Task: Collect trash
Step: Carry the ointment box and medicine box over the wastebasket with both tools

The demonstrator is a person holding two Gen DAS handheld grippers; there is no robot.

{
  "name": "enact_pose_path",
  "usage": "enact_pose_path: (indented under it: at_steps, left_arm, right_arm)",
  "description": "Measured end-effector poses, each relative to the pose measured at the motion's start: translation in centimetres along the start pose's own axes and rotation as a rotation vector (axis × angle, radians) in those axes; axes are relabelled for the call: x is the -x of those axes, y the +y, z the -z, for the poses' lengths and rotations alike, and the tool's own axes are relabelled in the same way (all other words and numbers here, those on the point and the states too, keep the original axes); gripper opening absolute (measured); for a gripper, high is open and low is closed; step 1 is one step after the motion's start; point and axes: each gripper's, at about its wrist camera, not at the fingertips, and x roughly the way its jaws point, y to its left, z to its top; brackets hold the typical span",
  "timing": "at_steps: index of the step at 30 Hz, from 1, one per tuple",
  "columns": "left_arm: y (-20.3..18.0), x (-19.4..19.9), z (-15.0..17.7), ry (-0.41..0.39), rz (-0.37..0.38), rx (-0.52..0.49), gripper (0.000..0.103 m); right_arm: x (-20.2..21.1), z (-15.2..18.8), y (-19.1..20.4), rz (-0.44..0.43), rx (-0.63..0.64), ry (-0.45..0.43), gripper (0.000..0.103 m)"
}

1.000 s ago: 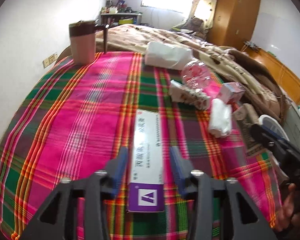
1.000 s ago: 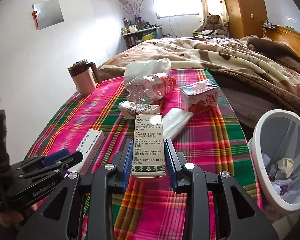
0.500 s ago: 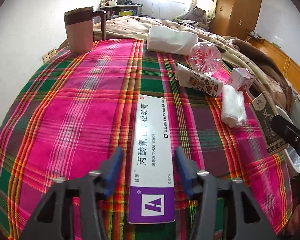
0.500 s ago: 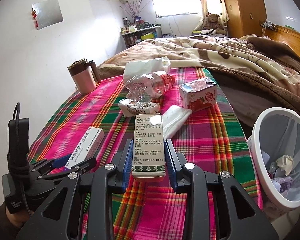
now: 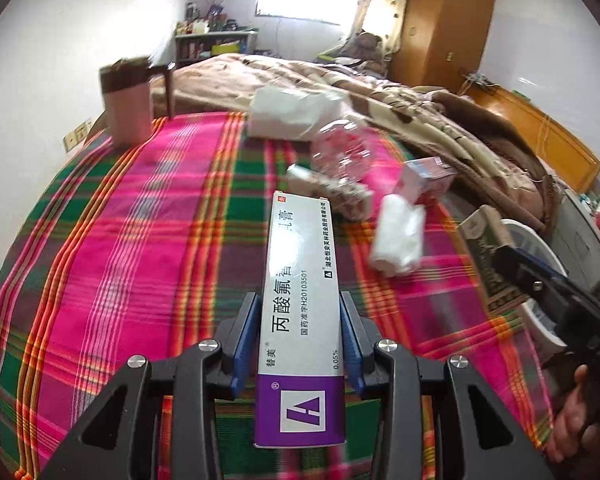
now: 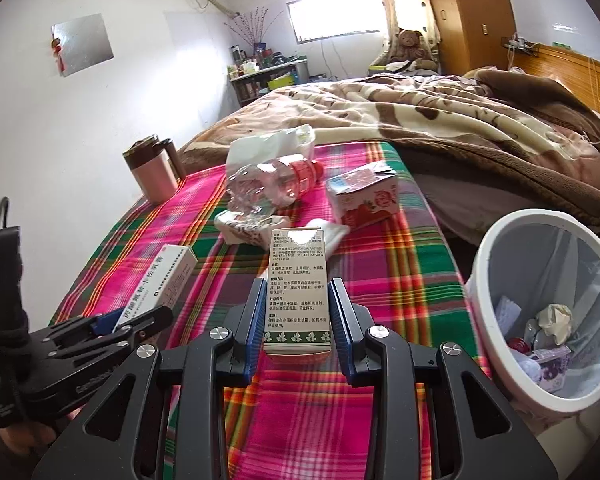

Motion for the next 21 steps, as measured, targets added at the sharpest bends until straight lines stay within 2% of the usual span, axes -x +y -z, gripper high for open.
enact_pose_path:
  at_steps: [8,21]
  left_arm:
    - [-4.0,1.3,-1.0,-0.044,0.067,-0.069,0.040]
    - [-10.3,1.5,-2.3,-0.071,0.158,-0.181,0.040]
  right_arm:
    - [1.3,-0.6,-1.8,0.024,-0.023,-0.030,0.032]
    - [3.8,-1.4,-6.2,0.113,-0.094,-0.083,0.032]
